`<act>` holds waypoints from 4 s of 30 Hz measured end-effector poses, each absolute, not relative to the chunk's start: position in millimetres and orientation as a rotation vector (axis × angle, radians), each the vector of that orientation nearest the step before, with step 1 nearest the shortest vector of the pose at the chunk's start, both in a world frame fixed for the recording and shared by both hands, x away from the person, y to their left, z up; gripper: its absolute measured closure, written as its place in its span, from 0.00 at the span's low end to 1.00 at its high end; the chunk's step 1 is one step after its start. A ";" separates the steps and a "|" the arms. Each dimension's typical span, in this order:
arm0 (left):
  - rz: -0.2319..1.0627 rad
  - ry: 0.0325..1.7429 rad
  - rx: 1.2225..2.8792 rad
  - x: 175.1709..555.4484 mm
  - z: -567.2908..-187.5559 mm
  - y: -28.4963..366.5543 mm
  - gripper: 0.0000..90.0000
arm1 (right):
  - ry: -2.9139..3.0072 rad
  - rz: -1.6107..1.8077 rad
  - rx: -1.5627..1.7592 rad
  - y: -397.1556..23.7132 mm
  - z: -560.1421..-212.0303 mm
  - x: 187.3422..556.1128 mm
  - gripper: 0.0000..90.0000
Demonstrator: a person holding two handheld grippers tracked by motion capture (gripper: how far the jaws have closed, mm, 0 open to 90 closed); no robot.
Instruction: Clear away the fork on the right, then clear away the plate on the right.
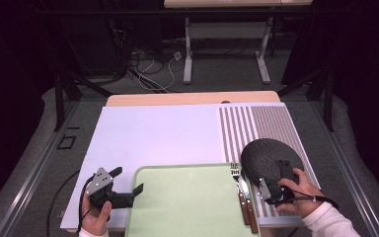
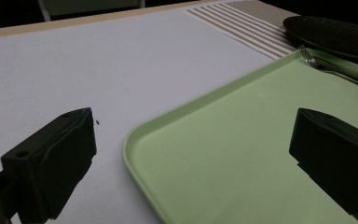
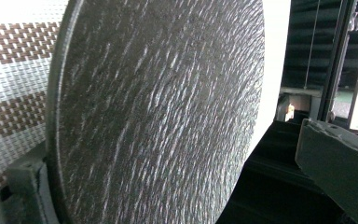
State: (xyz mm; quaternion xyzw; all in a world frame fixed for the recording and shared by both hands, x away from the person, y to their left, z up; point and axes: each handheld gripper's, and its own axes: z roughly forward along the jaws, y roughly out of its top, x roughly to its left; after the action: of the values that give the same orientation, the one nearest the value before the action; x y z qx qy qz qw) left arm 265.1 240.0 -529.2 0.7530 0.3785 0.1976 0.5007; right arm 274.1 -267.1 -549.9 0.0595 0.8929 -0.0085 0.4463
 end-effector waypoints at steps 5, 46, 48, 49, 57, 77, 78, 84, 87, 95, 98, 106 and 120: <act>0.479 0.914 1.821 265.0 -529.1 240.1 0.01 | 2.196 -0.010 0.119 -267.3 -551.1 273.8 0.00; 0.475 0.922 1.813 265.8 -529.9 240.7 0.01 | 2.187 -0.029 0.057 -267.5 -531.5 271.0 0.44; 0.475 0.921 1.814 265.7 -529.8 240.6 0.01 | 2.204 -0.025 0.051 -268.1 -528.2 272.6 0.47; 0.475 0.921 1.814 265.6 -529.8 240.6 0.01 | 2.211 -0.023 0.056 -268.2 -527.2 273.3 0.48; 0.474 0.919 1.816 265.7 -529.9 240.2 0.01 | 2.277 -0.030 0.060 -270.1 -517.6 276.6 0.66; 0.477 0.918 1.818 265.5 -529.8 240.2 0.01 | 2.366 -0.128 0.037 -275.6 -505.1 284.9 0.85; 0.476 0.917 1.816 265.4 -529.8 240.1 0.01 | 2.368 -0.124 0.028 -276.3 -505.1 285.4 0.87; 0.476 0.918 1.817 265.3 -529.7 240.2 0.01 | 2.378 -0.116 0.021 -278.0 -504.0 285.5 0.93; 0.476 0.918 1.819 265.1 -529.7 240.0 0.01 | 2.375 -0.123 0.026 -278.4 -503.8 285.2 0.93; 0.474 0.920 1.817 265.6 -530.2 240.3 0.01 | 2.378 -0.153 0.025 -279.7 -503.1 285.5 0.93; 0.475 0.920 1.814 265.5 -530.1 240.5 0.01 | 2.379 -0.150 0.022 -279.7 -502.6 286.0 0.93; 0.473 0.923 1.813 265.6 -530.3 240.2 0.01 | 2.360 -0.095 0.030 -286.5 -503.5 284.2 0.94; 0.475 0.929 1.808 265.6 -530.3 241.0 0.01 | 2.369 -0.007 0.068 -288.4 -497.6 285.0 0.94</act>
State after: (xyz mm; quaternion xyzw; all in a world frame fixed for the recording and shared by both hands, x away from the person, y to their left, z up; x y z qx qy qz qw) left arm 265.6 241.0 -530.3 0.7487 0.3847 0.1965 0.5028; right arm 285.0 -288.4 -497.6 0.0266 0.9262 -0.0028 0.3761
